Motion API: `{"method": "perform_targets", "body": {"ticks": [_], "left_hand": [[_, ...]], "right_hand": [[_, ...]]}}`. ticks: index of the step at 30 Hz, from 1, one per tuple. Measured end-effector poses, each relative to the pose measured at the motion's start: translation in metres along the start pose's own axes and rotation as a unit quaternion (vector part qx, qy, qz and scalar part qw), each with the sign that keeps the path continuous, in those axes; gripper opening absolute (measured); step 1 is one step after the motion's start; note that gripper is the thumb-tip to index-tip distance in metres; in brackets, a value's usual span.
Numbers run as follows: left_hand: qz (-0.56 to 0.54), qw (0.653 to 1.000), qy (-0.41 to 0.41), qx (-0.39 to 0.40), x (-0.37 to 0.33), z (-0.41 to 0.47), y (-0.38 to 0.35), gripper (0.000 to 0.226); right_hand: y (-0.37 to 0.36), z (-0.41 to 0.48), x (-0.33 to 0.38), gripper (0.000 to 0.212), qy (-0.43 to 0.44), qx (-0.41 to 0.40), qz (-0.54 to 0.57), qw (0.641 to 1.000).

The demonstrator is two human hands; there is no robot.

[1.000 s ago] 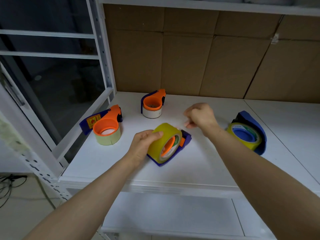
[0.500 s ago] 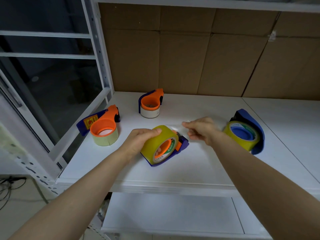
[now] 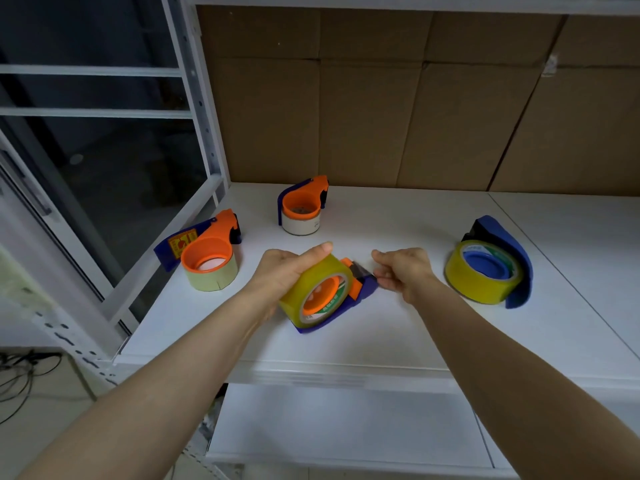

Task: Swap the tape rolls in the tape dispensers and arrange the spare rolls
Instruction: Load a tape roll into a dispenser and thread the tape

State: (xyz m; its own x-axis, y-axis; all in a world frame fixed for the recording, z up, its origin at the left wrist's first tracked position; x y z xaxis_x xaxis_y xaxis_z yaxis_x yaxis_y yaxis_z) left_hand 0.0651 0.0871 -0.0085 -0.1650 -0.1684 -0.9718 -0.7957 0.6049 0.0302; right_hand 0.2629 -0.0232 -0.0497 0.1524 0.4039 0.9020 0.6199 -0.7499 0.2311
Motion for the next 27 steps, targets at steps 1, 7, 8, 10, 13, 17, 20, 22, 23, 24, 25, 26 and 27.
{"method": "perform_targets", "body": {"ticks": [1, 7, 8, 10, 13, 17, 20, 22, 23, 24, 25, 26, 27], "left_hand": [[0.001, 1.000, 0.008, 0.003, 0.002, 0.000, 0.000, 0.042], [-0.032, 0.999, -0.007, 0.003, 0.006, -0.001, 0.003, 0.045], [-0.040, 0.999, -0.014, -0.005, 0.006, -0.002, 0.003, 0.043], [-0.057, 0.998, -0.028, -0.025, 0.008, -0.003, 0.006, 0.034], [-0.105, 0.993, -0.047, -0.024, 0.012, -0.008, 0.007, 0.028], [-0.117, 0.990, -0.061, 0.049, 0.017, -0.011, 0.003, 0.034], [-0.055, 0.996, -0.038, 0.065, 0.011, -0.009, 0.002, 0.047], [0.001, 0.999, -0.002, 0.041, 0.009, -0.005, 0.001, 0.044], [0.025, 1.000, 0.003, 0.017, 0.007, -0.004, 0.002, 0.042], [0.040, 0.999, -0.007, -0.008, 0.001, -0.002, 0.003, 0.040], [0.047, 0.998, -0.030, -0.030, -0.006, -0.002, 0.003, 0.040], [0.048, 0.996, -0.063, -0.043, -0.013, -0.002, 0.002, 0.040], [0.044, 0.993, -0.096, -0.050, -0.019, -0.002, 0.000, 0.038]], "right_hand": [[0.001, 0.000, -0.001, 0.017, 0.001, -0.008, 0.008, 1.000], [0.003, 0.002, -0.005, 0.020, -0.013, -0.038, 0.043, 0.998], [0.002, 0.001, -0.005, 0.021, -0.013, -0.042, 0.037, 0.998], [-0.001, 0.003, -0.003, 0.027, 0.006, -0.046, -0.003, 0.999], [-0.010, -0.004, 0.008, 0.028, 0.023, -0.020, -0.027, 0.999], [-0.010, -0.011, 0.044, 0.024, 0.079, -0.020, 0.014, 0.997], [-0.008, -0.025, 0.079, 0.013, 0.158, -0.038, -0.019, 0.986], [-0.013, -0.036, 0.093, 0.013, 0.188, -0.027, -0.047, 0.981], [-0.016, -0.041, 0.098, 0.012, 0.202, -0.025, -0.064, 0.977], [-0.018, -0.046, 0.103, 0.014, 0.216, -0.024, -0.085, 0.972], [-0.021, -0.051, 0.107, 0.016, 0.233, -0.023, -0.104, 0.967], [-0.023, -0.056, 0.110, 0.016, 0.246, -0.020, -0.119, 0.962], [-0.024, -0.060, 0.114, 0.015, 0.260, -0.021, -0.128, 0.957]]}}
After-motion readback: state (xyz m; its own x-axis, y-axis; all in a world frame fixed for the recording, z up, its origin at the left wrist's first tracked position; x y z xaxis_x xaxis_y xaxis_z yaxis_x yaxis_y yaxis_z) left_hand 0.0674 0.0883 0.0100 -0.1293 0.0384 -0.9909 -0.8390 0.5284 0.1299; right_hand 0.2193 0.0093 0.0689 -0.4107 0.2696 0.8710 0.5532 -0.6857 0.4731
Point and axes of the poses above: each hand's wrist, its own z-axis towards the middle knuckle, its own y-axis out of the back of the hand, x = y × z, the point moved 9 cm from there along z, towards the middle knuckle, and after that the axes turned 9 degrees about -z, right-handed, at the moved point
